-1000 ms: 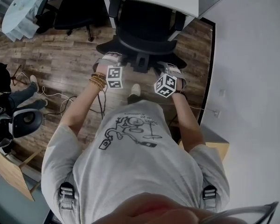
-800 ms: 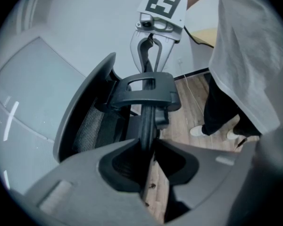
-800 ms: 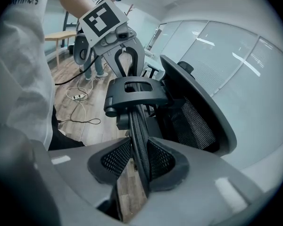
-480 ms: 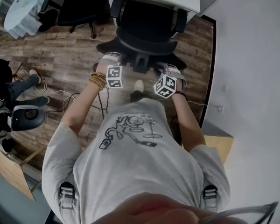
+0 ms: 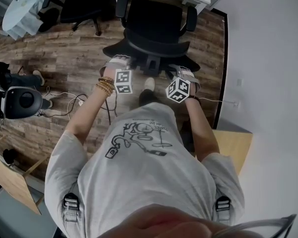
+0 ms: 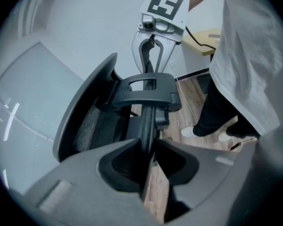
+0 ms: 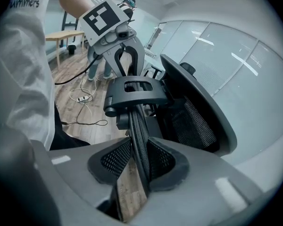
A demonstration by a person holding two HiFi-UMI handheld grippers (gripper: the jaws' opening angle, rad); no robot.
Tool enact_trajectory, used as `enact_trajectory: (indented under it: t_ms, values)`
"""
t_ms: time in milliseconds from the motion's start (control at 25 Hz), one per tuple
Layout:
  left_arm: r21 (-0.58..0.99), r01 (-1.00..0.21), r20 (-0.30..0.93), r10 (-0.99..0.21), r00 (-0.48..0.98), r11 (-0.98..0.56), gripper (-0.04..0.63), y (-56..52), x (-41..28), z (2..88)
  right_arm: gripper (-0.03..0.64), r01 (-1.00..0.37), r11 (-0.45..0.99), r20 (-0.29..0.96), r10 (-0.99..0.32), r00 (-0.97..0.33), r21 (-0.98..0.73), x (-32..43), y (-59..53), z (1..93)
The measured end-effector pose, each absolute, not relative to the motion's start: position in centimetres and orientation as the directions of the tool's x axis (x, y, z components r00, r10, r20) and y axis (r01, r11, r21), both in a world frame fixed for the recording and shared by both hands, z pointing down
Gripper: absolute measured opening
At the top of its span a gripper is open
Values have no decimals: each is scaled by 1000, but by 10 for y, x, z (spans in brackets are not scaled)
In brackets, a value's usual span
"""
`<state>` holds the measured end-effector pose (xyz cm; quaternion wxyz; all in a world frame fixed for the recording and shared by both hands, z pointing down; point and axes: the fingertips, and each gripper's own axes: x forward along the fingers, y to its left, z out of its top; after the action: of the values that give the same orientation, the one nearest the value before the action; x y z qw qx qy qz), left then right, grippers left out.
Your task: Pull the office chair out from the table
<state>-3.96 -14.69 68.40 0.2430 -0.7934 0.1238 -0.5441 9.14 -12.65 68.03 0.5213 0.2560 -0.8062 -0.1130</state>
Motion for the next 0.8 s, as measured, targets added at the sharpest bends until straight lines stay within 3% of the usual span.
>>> enact_trajectory:
  t_ms: [800]
  values:
    - [-510, 74, 805, -444, 393, -857, 103, 16, -67, 694, 118, -324, 823, 772, -558, -304, 467, 64, 40, 691]
